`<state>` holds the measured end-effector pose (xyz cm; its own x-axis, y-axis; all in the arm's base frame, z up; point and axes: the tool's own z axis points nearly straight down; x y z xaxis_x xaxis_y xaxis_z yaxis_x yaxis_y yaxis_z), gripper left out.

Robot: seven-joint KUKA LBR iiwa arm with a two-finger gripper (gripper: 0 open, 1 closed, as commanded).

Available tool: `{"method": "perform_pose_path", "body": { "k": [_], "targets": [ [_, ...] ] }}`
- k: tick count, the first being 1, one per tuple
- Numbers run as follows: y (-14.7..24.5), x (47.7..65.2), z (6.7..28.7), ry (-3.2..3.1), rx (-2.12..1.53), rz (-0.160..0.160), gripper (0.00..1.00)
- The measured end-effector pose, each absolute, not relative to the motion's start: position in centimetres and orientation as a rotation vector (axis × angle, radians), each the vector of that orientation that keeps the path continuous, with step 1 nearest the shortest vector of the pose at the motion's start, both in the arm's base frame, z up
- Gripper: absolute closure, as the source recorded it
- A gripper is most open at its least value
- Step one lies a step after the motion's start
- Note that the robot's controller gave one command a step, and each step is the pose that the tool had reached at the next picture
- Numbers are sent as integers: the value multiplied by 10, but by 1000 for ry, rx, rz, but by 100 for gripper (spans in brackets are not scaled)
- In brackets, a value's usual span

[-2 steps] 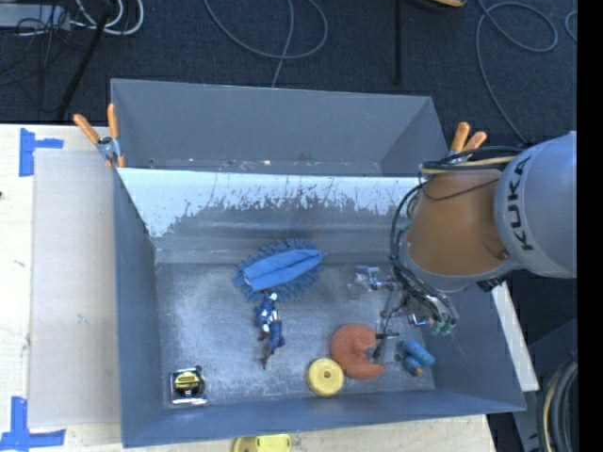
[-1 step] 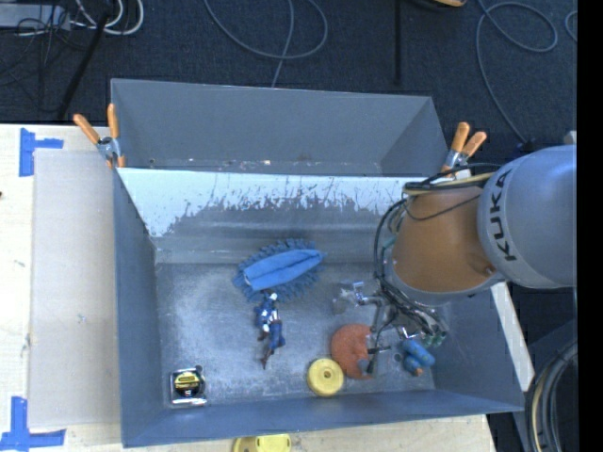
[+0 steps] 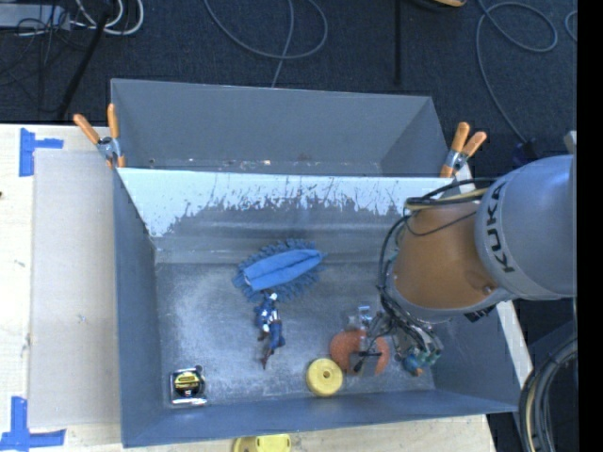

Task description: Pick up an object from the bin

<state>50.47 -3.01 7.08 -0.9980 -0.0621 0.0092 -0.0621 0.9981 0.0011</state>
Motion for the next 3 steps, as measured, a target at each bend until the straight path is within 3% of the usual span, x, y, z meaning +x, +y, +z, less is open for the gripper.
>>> {"method": "perform_pose_path", "body": {
  "k": [2, 3],
  "targets": [
    [-30, 505, 71, -3131, 104, -1, 100],
    [-31, 507, 111, -3131, 106, -2, 100]
  ]
}}
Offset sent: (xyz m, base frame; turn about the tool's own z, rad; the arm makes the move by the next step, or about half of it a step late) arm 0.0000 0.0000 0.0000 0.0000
